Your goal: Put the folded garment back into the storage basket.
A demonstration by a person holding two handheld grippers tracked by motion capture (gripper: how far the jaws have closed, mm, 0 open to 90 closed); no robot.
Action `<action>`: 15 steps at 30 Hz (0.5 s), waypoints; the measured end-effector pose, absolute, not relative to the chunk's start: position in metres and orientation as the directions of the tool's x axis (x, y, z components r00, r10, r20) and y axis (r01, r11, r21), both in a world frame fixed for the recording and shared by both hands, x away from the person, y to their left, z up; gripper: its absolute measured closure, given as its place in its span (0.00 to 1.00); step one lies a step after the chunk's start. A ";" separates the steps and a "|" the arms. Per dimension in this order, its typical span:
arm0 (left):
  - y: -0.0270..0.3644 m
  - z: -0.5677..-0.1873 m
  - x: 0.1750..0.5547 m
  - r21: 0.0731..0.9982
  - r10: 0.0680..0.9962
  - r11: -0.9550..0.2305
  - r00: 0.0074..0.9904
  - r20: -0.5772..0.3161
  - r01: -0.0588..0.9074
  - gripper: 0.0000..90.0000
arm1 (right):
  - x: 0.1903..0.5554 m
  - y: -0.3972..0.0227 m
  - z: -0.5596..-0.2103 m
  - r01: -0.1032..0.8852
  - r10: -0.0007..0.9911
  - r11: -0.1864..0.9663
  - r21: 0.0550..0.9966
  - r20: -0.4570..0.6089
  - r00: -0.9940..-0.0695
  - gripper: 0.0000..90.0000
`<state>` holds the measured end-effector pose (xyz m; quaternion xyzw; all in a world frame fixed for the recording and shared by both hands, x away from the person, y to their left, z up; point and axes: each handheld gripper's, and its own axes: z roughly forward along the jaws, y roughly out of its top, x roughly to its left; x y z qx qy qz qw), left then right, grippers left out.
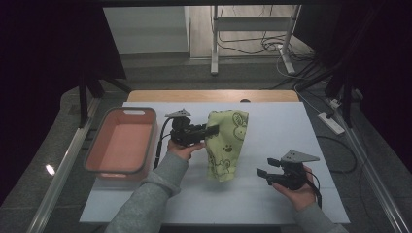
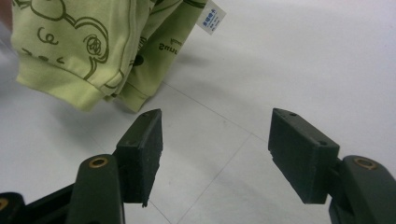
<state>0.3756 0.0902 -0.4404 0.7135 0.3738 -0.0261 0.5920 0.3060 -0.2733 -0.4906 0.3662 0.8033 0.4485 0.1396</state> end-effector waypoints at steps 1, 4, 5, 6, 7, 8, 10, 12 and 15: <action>0.091 -0.440 0.375 0.826 0.502 -0.018 0.720 -0.480 0.564 0.75 | 0.306 -0.273 -0.491 0.463 0.713 0.330 0.823 0.103 -0.693 0.41; 0.093 -0.437 0.375 0.830 0.499 -0.013 0.723 -0.478 0.558 0.75 | 0.306 -0.273 -0.491 0.464 0.714 0.328 0.823 0.105 -0.692 0.40; 0.094 -0.436 0.375 0.832 0.498 -0.010 0.724 -0.478 0.555 0.75 | 0.306 -0.273 -0.491 0.464 0.714 0.329 0.823 0.104 -0.692 0.40; 0.095 -0.434 0.375 0.833 0.497 -0.006 0.724 -0.478 0.553 0.75 | 0.306 -0.273 -0.491 0.463 0.714 0.329 0.823 0.104 -0.693 0.41; 0.097 -0.433 0.375 0.835 0.495 -0.004 0.726 -0.477 0.551 0.75 | 0.306 -0.273 -0.491 0.463 0.713 0.329 0.823 0.104 -0.693 0.41; 0.098 -0.432 0.375 0.835 0.494 0.000 0.726 -0.478 0.550 0.75 | 0.306 -0.273 -0.491 0.463 0.714 0.330 0.823 0.104 -0.693 0.41; 0.099 -0.430 0.374 0.836 0.493 0.004 0.726 -0.479 0.549 0.75 | 0.306 -0.273 -0.491 0.464 0.714 0.329 0.823 0.105 -0.692 0.40; 0.100 -0.429 0.374 0.837 0.493 0.009 0.726 -0.480 0.548 0.75 | 0.306 -0.273 -0.491 0.463 0.713 0.330 0.823 0.104 -0.693 0.40; 0.103 -0.427 0.374 0.838 0.493 0.014 0.725 -0.481 0.546 0.75 | 0.306 -0.273 -0.491 0.462 0.713 0.332 0.822 0.102 -0.694 0.40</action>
